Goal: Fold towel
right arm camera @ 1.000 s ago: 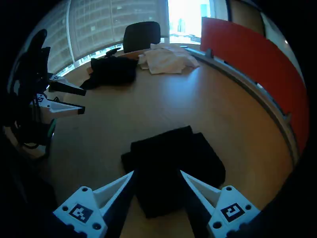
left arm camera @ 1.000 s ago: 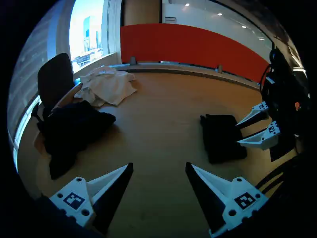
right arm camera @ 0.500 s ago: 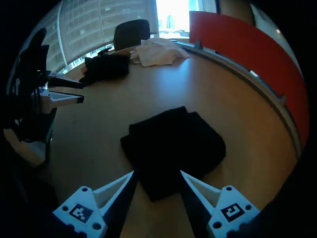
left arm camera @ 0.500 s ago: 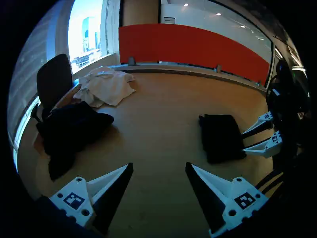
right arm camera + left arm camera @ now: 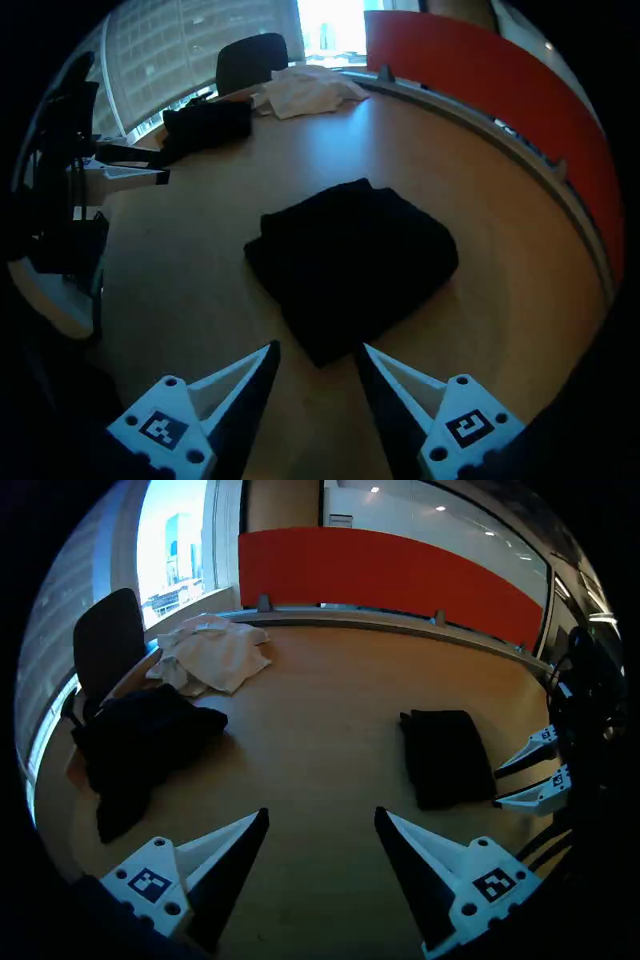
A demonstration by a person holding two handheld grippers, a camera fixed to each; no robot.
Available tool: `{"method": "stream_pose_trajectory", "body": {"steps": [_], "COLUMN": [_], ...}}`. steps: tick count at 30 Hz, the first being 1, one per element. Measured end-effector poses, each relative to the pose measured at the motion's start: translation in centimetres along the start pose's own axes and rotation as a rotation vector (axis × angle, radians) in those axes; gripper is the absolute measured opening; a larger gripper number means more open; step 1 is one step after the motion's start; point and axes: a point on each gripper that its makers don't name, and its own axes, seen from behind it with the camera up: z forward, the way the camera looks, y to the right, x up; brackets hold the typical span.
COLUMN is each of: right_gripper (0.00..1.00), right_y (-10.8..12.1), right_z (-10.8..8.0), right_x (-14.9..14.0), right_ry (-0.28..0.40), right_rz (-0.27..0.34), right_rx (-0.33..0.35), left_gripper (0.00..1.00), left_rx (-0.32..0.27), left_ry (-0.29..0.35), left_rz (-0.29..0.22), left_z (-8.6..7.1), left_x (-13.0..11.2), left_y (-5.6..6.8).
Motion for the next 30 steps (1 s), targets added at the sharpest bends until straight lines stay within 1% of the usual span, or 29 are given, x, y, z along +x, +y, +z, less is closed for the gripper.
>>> {"method": "stream_pose_trajectory", "body": {"steps": [5, 7, 9, 14, 22, 25, 30], "right_gripper": [0.70, 0.68, 0.62, 0.44, 0.12, 0.07, 0.05], "right_y": [0.2, 0.3, 0.5, 1.1, 1.4, 1.4, 1.2], "right_z": [0.2, 0.4, 0.5, 0.5, 0.4, 0.3, 0.0], "right_x": [-0.7, -1.1, -1.4, -1.4, -1.6, -1.7, -1.4], "right_ry": [-0.013, -0.022, -0.027, -0.023, -0.019, -0.018, -0.006], "right_rz": [0.007, 0.008, 0.009, 0.018, 0.037, 0.044, 0.051], "right_rx": [-0.013, -0.021, -0.030, -0.062, -0.077, -0.076, -0.069], "left_gripper": [0.98, 0.98, 0.98, 0.98, 0.98, 0.99, 0.98], "left_rx": [-0.001, -0.001, -0.002, -0.003, -0.001, -0.001, -0.003], "left_ry": [0.001, 0.001, 0.001, 0.001, 0.002, 0.001, 0.001], "left_rz": [0.001, 0.000, 0.000, 0.000, 0.003, 0.004, 0.006], "left_z": [0.0, 0.0, 0.0, -0.1, -0.3, -0.3, -0.3], "left_x": [0.0, 0.0, 0.0, 0.0, 0.1, 0.0, 0.0], "left_y": [0.1, 0.1, 0.1, 0.1, 0.0, -0.1, -0.1]}}
